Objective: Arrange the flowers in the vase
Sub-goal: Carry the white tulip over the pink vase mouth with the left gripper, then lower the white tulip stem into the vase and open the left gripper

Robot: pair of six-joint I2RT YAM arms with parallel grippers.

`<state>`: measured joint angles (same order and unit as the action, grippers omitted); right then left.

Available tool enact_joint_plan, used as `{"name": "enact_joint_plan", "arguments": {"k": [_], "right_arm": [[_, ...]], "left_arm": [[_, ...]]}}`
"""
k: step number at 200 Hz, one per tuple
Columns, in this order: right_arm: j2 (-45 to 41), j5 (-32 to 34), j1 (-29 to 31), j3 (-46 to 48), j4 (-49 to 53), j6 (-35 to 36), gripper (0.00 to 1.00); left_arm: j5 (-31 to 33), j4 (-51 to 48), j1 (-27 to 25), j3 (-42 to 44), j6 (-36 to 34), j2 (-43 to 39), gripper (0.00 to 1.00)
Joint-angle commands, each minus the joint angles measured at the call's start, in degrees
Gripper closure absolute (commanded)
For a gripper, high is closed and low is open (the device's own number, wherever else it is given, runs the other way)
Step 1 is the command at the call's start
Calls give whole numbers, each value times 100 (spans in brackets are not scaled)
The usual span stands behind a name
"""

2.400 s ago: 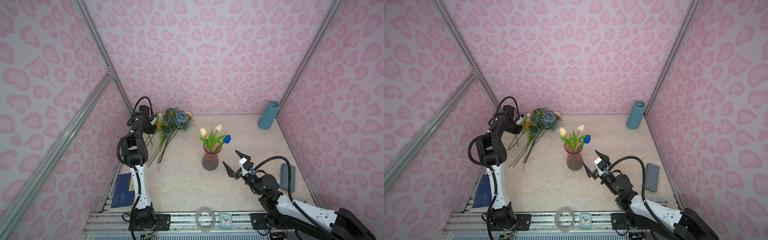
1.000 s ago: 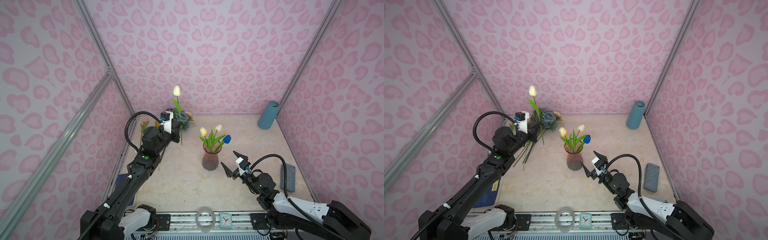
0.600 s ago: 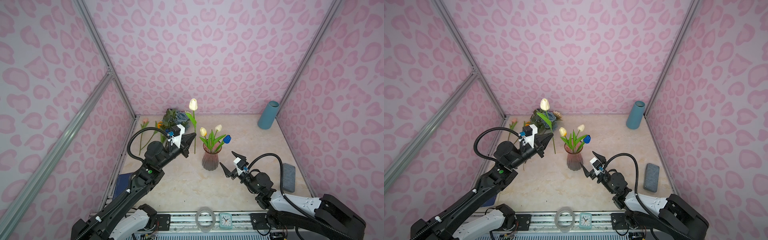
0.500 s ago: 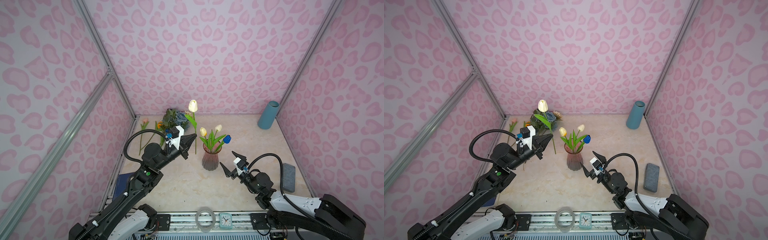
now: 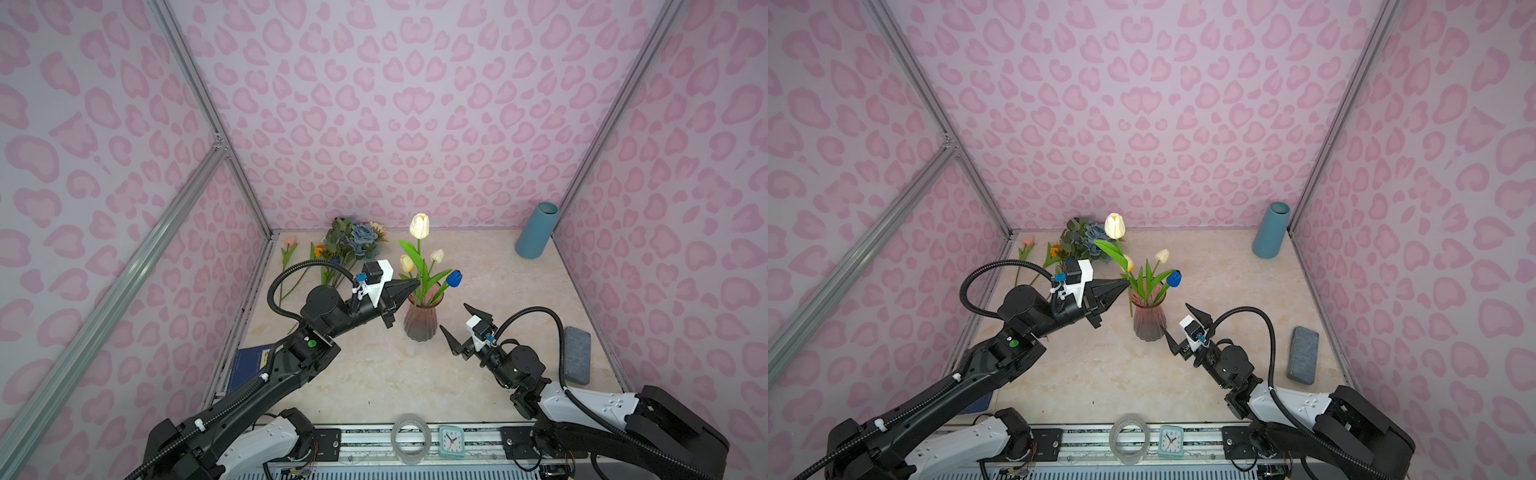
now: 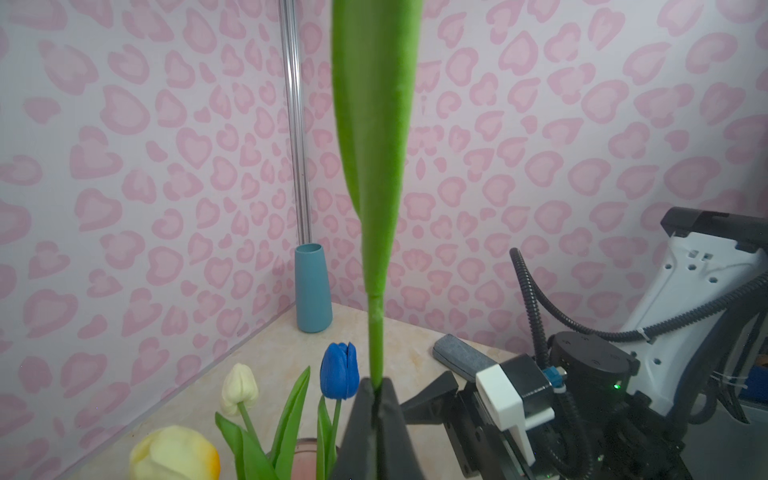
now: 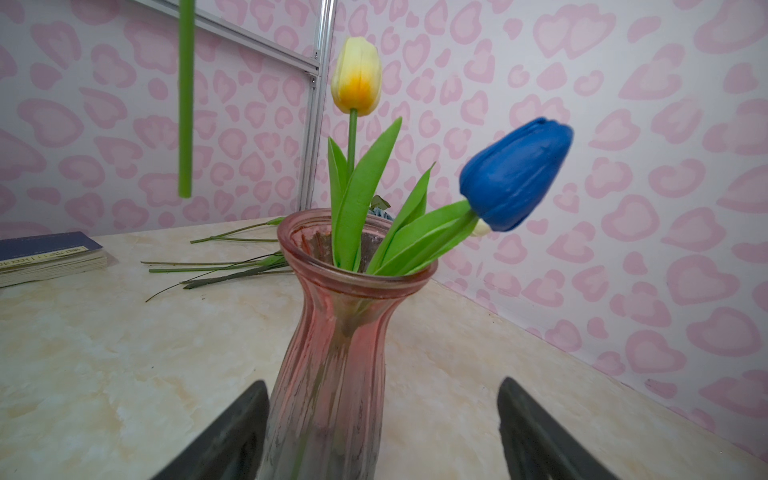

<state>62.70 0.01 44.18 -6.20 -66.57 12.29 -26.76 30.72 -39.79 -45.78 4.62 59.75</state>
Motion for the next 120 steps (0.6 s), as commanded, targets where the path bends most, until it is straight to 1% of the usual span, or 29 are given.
{"name": "enact_joint_plan", "arguments": {"k": [1, 19, 44, 58, 75, 95, 107, 120], "right_arm": [[-38, 27, 3, 21, -192, -23, 15], [-9, -30, 3, 6, -186, -56, 15], [168, -13, 4, 2, -305, -52, 15], [225, -11, 3, 38, -421, -47, 15], [189, -2, 4, 100, -532, -10, 15], [45, 59, 3, 87, -281, -22, 15], [15, 44, 3, 17, -108, 0, 15], [22, 25, 9, 25, -156, 2, 15]], "left_arm": [[-235, 937, -18, -164, -6, 271, 97], [-350, 1241, -20, -272, 27, 569, 97], [-403, 1928, -20, -264, 148, 1018, 97], [-286, 1847, -20, -349, 17, 1259, 97], [-59, 2054, -20, -208, -77, 1460, 97], [70, 1903, -20, -251, -390, 1611, 97], [178, 1920, 4, -266, -400, 1664, 97], [183, 1908, 6, -252, -463, 1719, 97]]}}
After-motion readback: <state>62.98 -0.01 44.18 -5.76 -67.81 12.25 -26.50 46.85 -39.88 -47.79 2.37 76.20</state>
